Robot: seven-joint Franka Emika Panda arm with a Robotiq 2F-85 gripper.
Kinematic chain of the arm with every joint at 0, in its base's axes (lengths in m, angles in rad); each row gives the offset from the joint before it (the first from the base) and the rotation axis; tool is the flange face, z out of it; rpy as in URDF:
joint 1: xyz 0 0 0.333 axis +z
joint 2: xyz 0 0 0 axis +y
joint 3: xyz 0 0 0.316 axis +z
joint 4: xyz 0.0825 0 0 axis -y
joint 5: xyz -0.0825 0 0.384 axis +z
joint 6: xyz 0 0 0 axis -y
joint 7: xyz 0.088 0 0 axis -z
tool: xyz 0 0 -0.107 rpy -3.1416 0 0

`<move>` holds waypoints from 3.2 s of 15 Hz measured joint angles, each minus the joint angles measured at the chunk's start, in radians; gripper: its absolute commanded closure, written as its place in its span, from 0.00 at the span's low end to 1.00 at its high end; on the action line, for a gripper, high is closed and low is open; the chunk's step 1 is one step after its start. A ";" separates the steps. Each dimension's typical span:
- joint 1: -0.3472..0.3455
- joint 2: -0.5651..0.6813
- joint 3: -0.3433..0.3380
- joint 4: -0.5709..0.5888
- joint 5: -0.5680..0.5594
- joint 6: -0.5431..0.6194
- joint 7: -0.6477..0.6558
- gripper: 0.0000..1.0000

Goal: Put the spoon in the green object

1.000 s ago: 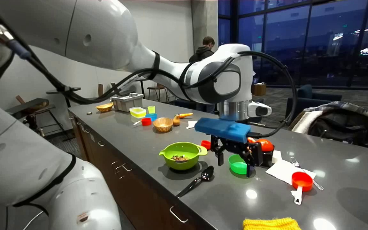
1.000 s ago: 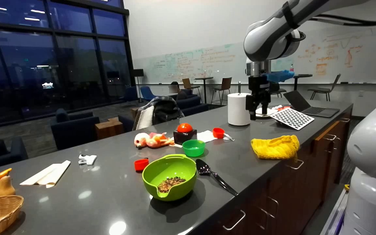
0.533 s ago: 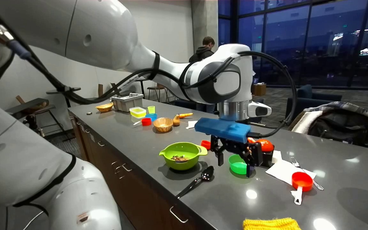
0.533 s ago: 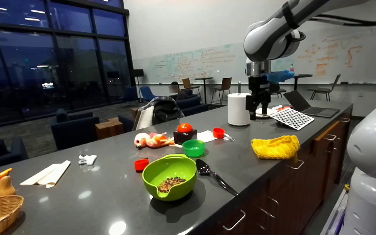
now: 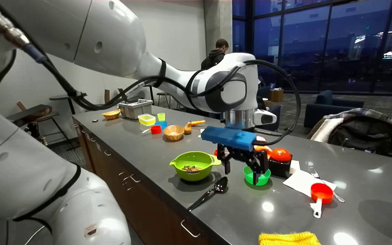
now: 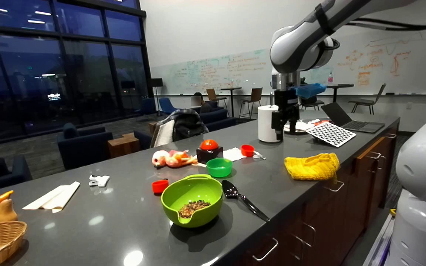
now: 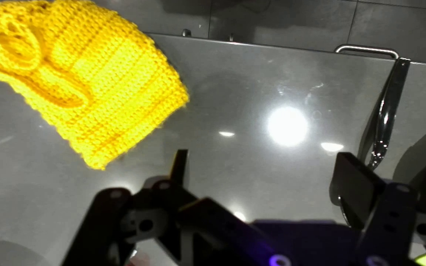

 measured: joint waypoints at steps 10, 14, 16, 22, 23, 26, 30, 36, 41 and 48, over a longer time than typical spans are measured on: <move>0.129 0.113 0.186 -0.028 0.127 0.084 0.275 0.00; 0.126 0.118 0.179 -0.025 0.127 0.084 0.271 0.00; 0.126 0.118 0.178 -0.025 0.127 0.084 0.270 0.00; 0.130 0.148 0.178 -0.027 0.130 0.091 0.270 0.00; 0.132 0.164 0.178 -0.028 0.134 0.096 0.270 0.00; 0.144 0.222 0.178 -0.031 0.176 0.130 0.263 0.00; 0.163 0.316 0.181 -0.037 0.257 0.212 0.256 0.00; 0.170 0.458 0.200 -0.039 0.305 0.378 0.293 0.00; 0.171 0.549 0.220 -0.024 0.304 0.453 0.333 0.00; 0.168 0.549 0.220 -0.014 0.261 0.441 0.394 0.44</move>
